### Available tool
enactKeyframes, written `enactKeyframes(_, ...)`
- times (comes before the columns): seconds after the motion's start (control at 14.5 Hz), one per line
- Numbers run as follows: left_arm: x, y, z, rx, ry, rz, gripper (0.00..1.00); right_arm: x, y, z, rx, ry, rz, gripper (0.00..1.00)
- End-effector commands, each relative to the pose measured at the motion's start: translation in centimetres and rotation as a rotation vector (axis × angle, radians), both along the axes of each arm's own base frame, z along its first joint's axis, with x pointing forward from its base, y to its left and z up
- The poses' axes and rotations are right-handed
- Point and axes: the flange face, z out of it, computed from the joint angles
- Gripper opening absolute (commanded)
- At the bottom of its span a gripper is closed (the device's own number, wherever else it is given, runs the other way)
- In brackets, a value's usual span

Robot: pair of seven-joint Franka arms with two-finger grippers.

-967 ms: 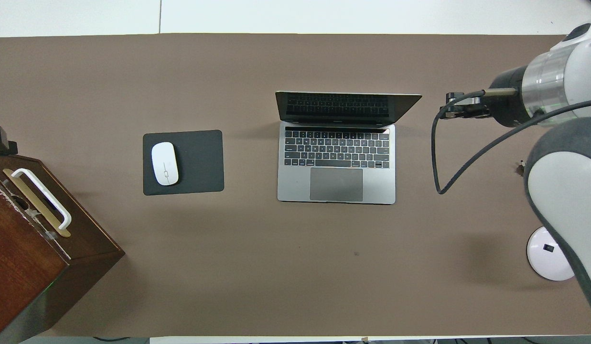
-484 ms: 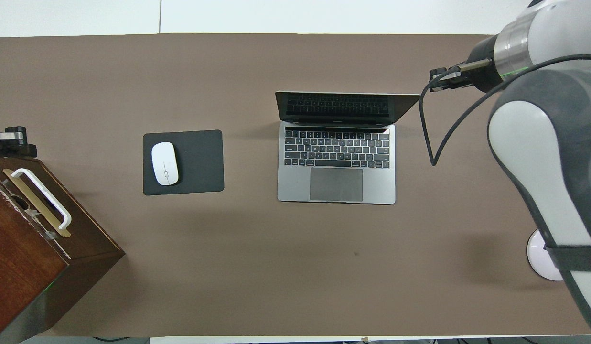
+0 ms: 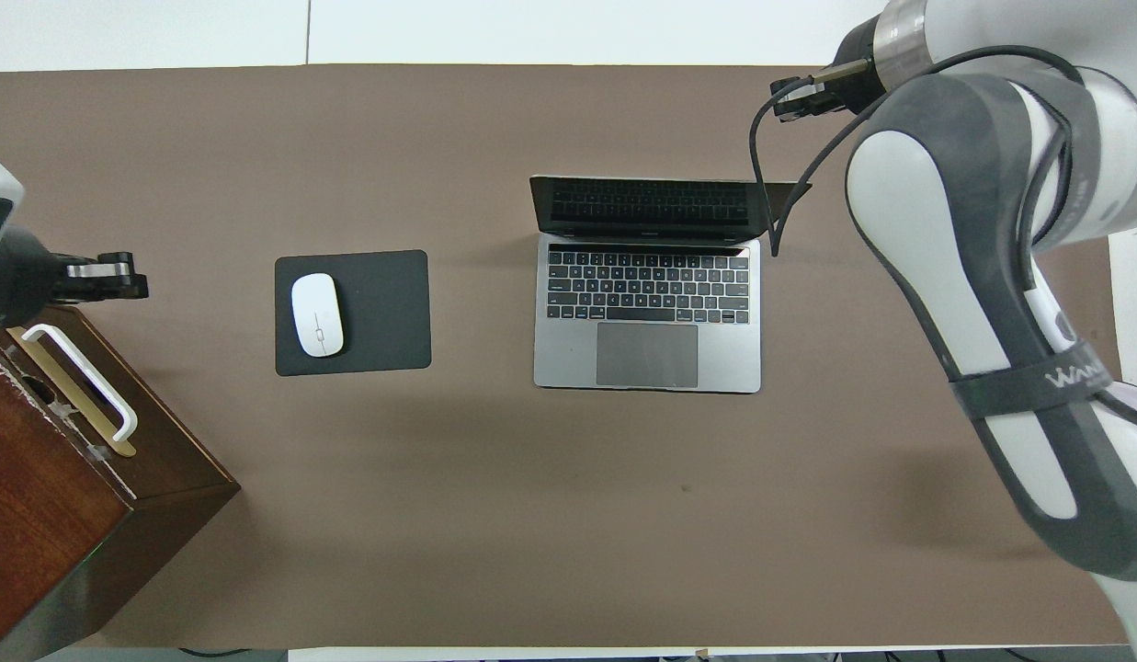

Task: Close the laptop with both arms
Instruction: 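Move the right gripper toward the laptop screen while the left gripper advances, then bring the right gripper to the screen top while the left gripper nears the laptop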

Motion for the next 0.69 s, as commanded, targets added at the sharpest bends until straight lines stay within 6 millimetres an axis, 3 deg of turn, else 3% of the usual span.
enactKeyframes(0.0,-4.2,-3.1,-3.2,-0.032,-0.09,-0.034,0.0,1.4,0.6,-1.2,-0.007,-0.022,0.022,0.0)
enactKeyframes(0.35,-9.3,-9.3,-7.6,-0.057,-0.237,-0.159,0.0,2.9,0.8,-4.0,-0.017,-0.019,0.02,0.0)
enactKeyframes(0.62,-12.0,-13.4,-9.8,-0.083,-0.311,-0.246,0.0,3.5,1.9,-5.6,-0.018,-0.035,0.026,0.0)
